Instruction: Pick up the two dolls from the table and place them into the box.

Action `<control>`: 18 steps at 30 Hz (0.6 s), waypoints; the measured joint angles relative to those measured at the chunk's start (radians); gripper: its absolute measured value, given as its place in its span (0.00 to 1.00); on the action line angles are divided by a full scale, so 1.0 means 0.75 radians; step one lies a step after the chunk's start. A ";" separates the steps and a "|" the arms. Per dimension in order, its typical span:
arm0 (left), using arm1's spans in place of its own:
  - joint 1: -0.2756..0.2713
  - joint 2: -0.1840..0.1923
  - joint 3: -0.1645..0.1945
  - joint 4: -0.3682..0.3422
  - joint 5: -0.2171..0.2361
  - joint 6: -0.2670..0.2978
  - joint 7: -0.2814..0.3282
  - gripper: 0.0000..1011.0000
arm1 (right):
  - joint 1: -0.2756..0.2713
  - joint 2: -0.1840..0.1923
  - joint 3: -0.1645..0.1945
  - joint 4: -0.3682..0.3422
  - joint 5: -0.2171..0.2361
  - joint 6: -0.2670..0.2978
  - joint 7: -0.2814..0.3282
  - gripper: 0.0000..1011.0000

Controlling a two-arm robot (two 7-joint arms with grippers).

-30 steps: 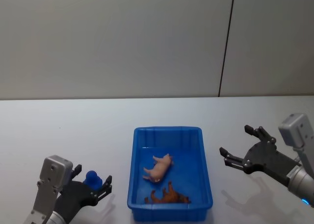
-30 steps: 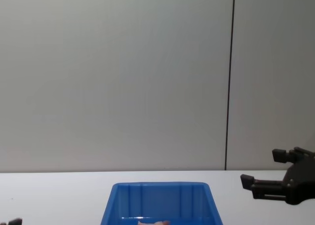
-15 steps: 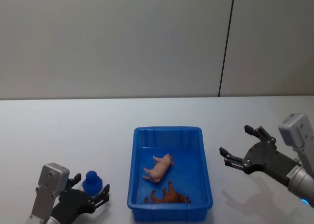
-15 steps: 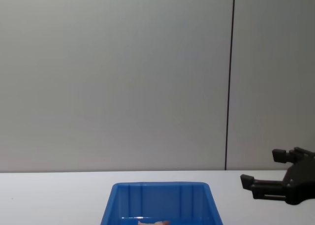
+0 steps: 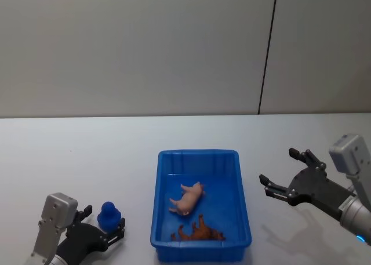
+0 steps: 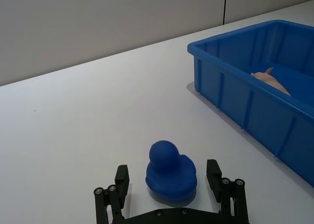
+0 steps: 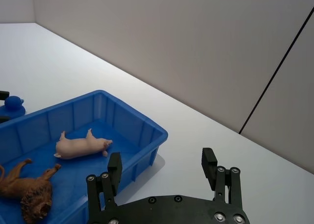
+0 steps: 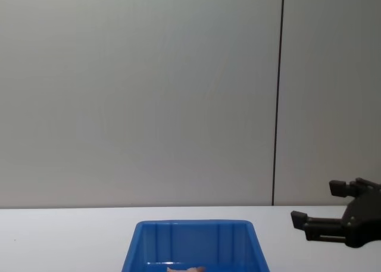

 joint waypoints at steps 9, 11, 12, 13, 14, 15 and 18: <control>-0.039 -0.018 -0.009 0.057 0.024 -0.017 -0.044 0.92 | 0.000 0.000 0.000 0.000 0.000 0.000 0.000 0.99; -0.047 -0.022 -0.009 0.066 0.028 -0.021 -0.052 0.89 | 0.000 0.000 0.000 0.000 0.000 0.000 0.000 0.99; -0.051 -0.025 -0.009 0.072 0.029 -0.023 -0.055 0.88 | 0.000 0.000 0.000 0.000 0.000 0.000 0.000 0.99; -0.058 -0.029 -0.010 0.081 0.032 -0.029 -0.062 0.82 | 0.000 0.000 0.000 0.000 0.000 0.000 0.000 0.99; -0.061 -0.031 -0.010 0.085 0.033 -0.031 -0.066 0.81 | 0.000 0.000 0.000 0.000 0.000 0.000 0.000 0.99; -0.065 -0.033 -0.010 0.091 0.034 -0.033 -0.070 0.79 | 0.000 0.000 0.000 0.000 0.000 0.000 0.000 0.99; -0.075 -0.042 -0.010 0.108 0.037 -0.041 -0.081 0.70 | 0.000 0.000 0.000 0.000 0.000 0.000 0.000 0.99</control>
